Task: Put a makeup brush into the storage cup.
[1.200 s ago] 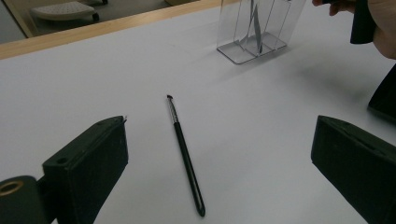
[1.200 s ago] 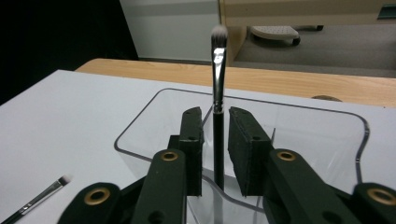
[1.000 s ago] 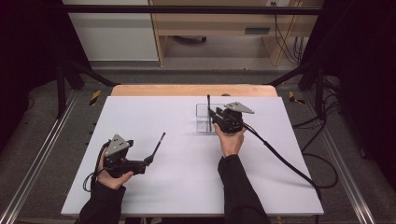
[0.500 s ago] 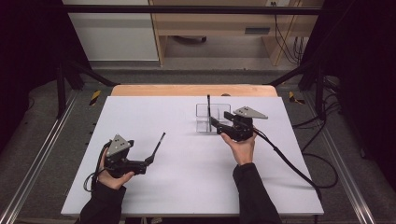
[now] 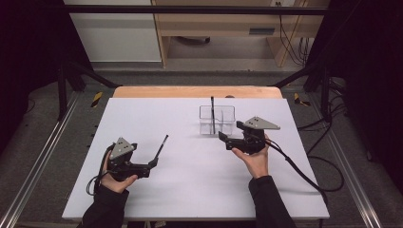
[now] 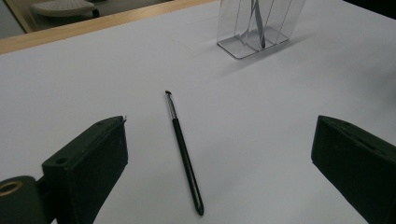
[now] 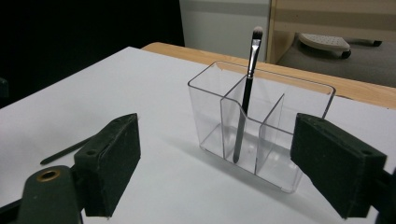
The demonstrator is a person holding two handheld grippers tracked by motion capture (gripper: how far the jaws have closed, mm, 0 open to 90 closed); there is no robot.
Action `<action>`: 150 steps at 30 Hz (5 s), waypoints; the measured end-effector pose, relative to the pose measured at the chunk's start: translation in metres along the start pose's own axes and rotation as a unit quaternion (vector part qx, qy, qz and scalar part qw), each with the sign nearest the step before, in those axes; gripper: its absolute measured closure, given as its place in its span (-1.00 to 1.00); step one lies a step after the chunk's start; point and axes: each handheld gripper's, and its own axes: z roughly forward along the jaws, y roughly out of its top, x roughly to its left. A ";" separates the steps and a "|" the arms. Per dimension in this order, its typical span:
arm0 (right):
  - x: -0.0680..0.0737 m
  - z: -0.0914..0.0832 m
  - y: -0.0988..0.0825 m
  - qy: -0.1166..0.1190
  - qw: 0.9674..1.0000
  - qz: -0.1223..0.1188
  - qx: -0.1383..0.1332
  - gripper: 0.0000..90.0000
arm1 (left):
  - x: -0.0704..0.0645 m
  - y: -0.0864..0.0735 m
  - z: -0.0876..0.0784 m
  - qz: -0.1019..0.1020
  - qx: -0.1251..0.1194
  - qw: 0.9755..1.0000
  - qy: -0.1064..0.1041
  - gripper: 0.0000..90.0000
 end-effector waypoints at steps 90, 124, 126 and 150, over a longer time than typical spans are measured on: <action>-0.008 -0.076 -0.040 -0.019 1.000 0.003 0.000 -0.87 | 0.004 0.050 0.020 0.024 0.020 0.999 0.017 -0.91; -0.007 -0.077 -0.038 -0.016 1.000 -0.001 0.004 -0.87 | 0.009 0.057 0.071 0.037 0.101 0.994 0.024 -0.88; -0.007 -0.076 -0.038 -0.016 1.000 -0.001 0.004 -0.87 | 0.010 0.056 0.073 0.039 0.110 0.993 0.025 -0.88; -0.006 -0.075 -0.038 -0.009 1.000 0.002 0.007 -0.88 | 0.019 0.036 0.096 0.031 0.177 0.983 0.036 -0.83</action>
